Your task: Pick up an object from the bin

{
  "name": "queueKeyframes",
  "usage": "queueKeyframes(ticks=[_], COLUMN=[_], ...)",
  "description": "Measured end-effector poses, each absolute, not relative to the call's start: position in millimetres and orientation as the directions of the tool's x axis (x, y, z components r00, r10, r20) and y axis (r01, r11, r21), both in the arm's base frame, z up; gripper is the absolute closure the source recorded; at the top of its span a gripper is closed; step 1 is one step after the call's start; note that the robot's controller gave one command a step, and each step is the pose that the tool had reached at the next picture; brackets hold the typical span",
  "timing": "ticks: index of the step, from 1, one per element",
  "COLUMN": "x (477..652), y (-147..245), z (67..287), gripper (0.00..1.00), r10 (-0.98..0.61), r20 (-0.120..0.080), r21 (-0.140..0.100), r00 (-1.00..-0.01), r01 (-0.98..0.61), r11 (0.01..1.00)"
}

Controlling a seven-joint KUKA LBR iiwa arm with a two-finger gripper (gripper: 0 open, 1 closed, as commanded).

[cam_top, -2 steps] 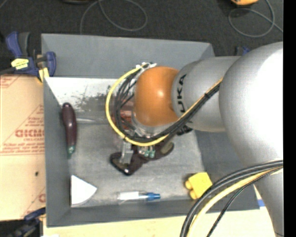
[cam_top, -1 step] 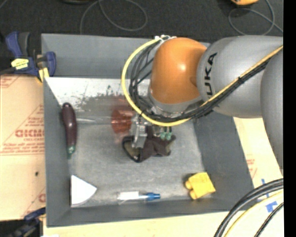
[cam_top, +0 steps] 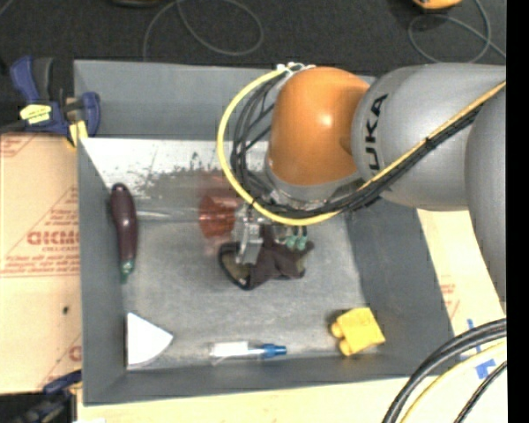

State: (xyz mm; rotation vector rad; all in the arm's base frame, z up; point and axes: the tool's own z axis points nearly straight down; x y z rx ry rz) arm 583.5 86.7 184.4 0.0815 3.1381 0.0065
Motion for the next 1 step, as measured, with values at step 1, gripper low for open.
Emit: queueKeyframes(ticks=[1], x=[572.3], y=[78.9], z=[319.6], gripper=[1.0], r10=[0.148], r20=[-0.006], r21=[0.005], r00=[-0.989], r01=[0.148], r11=[0.989])
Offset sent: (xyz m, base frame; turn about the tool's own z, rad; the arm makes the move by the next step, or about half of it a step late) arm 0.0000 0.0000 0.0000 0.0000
